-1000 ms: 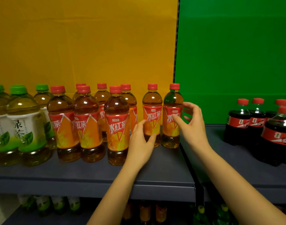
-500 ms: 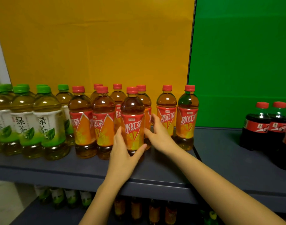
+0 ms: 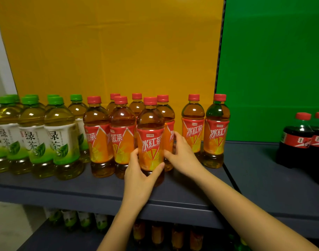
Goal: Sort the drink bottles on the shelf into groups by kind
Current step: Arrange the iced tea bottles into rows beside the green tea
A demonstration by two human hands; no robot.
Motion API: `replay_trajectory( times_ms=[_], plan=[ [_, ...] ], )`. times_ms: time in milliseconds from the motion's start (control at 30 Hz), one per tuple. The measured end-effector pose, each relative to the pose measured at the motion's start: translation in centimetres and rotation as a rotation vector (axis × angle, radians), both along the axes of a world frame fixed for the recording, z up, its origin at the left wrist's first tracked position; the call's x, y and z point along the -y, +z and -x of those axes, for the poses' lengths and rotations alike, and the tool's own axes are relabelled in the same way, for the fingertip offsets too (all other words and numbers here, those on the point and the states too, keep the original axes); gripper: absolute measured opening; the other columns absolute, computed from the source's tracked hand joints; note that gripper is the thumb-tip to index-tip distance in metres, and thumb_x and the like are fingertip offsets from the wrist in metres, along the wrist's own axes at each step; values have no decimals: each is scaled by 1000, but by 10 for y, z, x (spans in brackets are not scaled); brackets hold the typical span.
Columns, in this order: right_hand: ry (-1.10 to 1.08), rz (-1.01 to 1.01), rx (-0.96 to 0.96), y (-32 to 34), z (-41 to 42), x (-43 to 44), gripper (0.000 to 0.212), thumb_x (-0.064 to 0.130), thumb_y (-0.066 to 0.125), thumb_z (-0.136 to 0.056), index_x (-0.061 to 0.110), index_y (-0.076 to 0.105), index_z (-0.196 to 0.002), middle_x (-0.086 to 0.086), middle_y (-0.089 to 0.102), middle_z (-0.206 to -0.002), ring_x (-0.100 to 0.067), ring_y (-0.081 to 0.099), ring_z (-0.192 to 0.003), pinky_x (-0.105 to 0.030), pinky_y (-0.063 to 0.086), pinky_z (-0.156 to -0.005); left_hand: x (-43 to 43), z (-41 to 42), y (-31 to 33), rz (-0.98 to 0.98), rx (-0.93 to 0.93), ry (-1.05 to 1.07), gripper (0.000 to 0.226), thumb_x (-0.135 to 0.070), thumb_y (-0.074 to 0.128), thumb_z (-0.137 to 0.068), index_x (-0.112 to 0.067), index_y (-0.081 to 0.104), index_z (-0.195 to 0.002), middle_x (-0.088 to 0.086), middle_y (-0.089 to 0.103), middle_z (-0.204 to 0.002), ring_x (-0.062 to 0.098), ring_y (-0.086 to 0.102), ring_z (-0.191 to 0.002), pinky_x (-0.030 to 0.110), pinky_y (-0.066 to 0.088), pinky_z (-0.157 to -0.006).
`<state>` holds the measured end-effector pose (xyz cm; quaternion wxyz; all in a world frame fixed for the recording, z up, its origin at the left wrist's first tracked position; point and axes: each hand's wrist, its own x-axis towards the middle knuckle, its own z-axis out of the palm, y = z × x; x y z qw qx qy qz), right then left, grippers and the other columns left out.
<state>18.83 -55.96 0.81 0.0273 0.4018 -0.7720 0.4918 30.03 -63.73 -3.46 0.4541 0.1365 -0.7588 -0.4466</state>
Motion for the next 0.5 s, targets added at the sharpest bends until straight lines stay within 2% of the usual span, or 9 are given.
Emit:
replay_trajectory(
  times_ms=[67,133,233,367,433,500],
  plan=[
    [12,-5,20,1,-1,-7,74,22,67,-82,14,25,-142,-7,38,-137,-22,44,-125,-43,41,-105,0,-1,0,-15,-17,3,69,-28,76,-70,-20,39,-127,-5,55,-120,9,54,-111,21,44,-90],
    [-3,-39,3,4,-1,-14,72,23,68,-81,12,28,-141,-7,37,-135,-20,45,-123,-35,41,-104,1,-1,-1,-24,-32,5,69,-28,78,-69,-23,39,-125,-7,55,-117,7,54,-108,25,45,-92],
    [-9,-94,-3,6,2,-16,67,25,69,-80,13,34,-135,-4,44,-132,-18,49,-120,-34,43,-101,0,-2,0,-29,-43,0,66,-27,78,-68,-29,38,-120,-14,54,-111,-1,53,-103,18,44,-87],
    [119,-95,156,4,5,-10,71,18,69,-80,15,20,-131,-5,50,-131,-20,52,-120,-41,45,-102,0,-2,0,-26,-54,-2,66,-27,78,-67,-28,38,-120,-15,54,-109,-2,54,-102,16,43,-86],
    [155,-71,192,3,5,-9,71,14,68,-81,15,17,-131,-4,50,-129,-19,52,-120,-37,44,-102,-1,-3,1,-17,-57,-5,65,-26,78,-68,-30,37,-118,-23,51,-106,-8,51,-99,12,41,-82],
    [150,-86,132,2,4,-8,73,17,68,-81,13,18,-135,0,49,-129,-16,50,-121,-30,43,-99,-2,-3,2,-16,-64,-10,64,-25,78,-68,-30,37,-117,-27,49,-105,-11,50,-98,10,41,-81]
  ],
)
